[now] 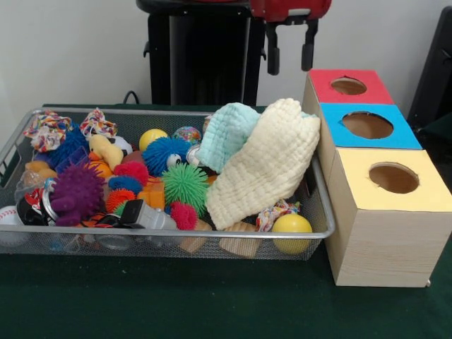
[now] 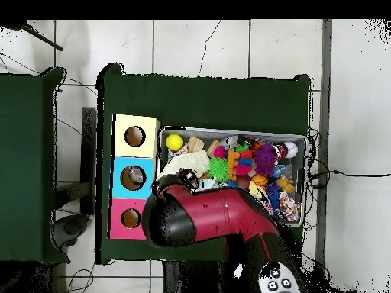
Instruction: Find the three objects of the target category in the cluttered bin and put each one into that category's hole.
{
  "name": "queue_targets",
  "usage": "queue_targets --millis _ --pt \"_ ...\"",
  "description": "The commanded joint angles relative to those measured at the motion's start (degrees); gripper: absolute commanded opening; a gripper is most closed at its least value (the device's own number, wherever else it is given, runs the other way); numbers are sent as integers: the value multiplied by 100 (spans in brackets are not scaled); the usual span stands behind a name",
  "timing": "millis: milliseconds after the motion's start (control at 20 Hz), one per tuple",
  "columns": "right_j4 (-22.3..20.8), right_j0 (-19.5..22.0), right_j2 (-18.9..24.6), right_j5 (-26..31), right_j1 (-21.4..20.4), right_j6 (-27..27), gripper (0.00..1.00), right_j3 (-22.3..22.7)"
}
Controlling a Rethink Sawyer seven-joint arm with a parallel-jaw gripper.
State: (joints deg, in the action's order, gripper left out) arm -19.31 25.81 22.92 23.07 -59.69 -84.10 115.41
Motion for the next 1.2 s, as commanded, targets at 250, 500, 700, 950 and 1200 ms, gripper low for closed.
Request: queue_targets --millis 250,500,700,950,1200 --pt "-42 789 -42 342 372 -94 100 -436" --pt "-229 1293 260 438 542 458 100 -615" --pt "-423 1604 448 539 729 822 100 -837" --pt "-680 2067 774 688 941 1355 100 -1057" --pt "-1023 2506 1099 691 1271 1649 100 -1270"
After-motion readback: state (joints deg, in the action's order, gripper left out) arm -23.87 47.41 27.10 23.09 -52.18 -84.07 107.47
